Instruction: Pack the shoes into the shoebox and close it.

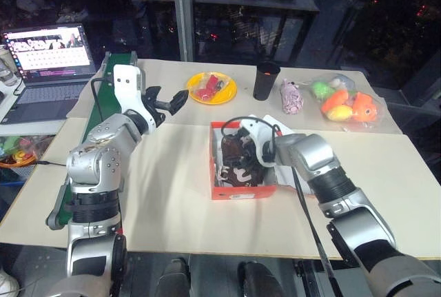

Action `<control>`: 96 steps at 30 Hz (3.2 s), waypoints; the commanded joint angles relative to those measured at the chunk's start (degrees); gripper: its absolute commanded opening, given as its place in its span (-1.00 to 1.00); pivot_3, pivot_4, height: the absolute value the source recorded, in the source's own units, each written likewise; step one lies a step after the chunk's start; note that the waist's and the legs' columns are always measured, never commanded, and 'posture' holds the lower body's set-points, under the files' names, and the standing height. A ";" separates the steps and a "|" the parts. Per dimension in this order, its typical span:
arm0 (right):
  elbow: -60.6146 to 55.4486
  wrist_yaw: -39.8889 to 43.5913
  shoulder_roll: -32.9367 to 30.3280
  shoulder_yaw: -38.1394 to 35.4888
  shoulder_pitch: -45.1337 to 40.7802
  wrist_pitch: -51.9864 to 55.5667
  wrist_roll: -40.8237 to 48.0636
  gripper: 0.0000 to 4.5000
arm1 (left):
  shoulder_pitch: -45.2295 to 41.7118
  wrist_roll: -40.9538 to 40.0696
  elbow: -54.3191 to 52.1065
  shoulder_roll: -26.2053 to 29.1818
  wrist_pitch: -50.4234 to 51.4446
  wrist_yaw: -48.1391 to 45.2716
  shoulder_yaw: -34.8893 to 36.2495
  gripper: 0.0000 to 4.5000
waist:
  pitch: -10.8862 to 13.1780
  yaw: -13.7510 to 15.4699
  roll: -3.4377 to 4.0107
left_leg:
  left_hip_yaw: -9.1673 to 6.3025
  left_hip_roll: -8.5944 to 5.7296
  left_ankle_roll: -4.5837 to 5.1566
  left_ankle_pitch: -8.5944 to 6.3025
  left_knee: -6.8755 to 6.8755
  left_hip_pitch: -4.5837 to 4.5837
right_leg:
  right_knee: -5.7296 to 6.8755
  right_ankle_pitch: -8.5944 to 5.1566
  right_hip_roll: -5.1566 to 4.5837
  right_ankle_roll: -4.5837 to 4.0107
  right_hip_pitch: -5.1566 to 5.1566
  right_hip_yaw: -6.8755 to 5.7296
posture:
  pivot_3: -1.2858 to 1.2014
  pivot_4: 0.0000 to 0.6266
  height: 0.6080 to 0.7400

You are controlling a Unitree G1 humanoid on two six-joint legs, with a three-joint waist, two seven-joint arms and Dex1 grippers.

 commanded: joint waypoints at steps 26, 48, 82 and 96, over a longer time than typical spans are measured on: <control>-7.40 1.31 -3.67 -3.69 4.16 -9.79 -3.48 -0.97 | -0.60 -3.11 -6.85 14.95 7.07 -23.43 -8.38 1.00 | 0.00 -1.63 0.01 | 0.02 0.00 0.00 0.00 -0.06 -0.02 | 0.05 -0.01 0.02 -0.01 -0.13 0.08 | 0.03 -0.52 0.94; 3.49 4.96 1.32 0.45 5.39 -17.63 -9.42 -0.97 | 5.54 -8.26 -14.11 26.30 9.55 -33.60 -6.92 1.00 | 0.01 -1.65 0.01 | 0.03 0.01 0.00 0.00 -0.02 -0.01 | 0.09 -0.04 0.02 -0.04 -0.14 0.07 | 0.03 -0.52 0.94; -54.97 10.56 -25.07 -29.01 34.13 25.85 10.20 -0.97 | -4.99 -3.20 -1.68 25.56 -0.69 -51.53 -20.42 1.00 | -0.01 1.22 -0.02 | 0.06 -0.03 0.01 -0.02 0.09 -0.03 | 0.24 -0.45 -0.05 -0.46 -0.21 0.07 | 0.03 -0.52 0.94; -29.18 -9.19 -1.12 -27.73 50.13 -10.18 -3.62 -0.97 | -10.31 1.13 3.08 24.80 -2.31 -56.91 -22.53 1.00 | -0.01 -0.31 -0.02 | -0.05 -0.08 0.04 -0.03 0.27 0.35 | 0.14 -0.65 -0.05 -0.07 0.38 0.07 | 0.03 -0.52 0.94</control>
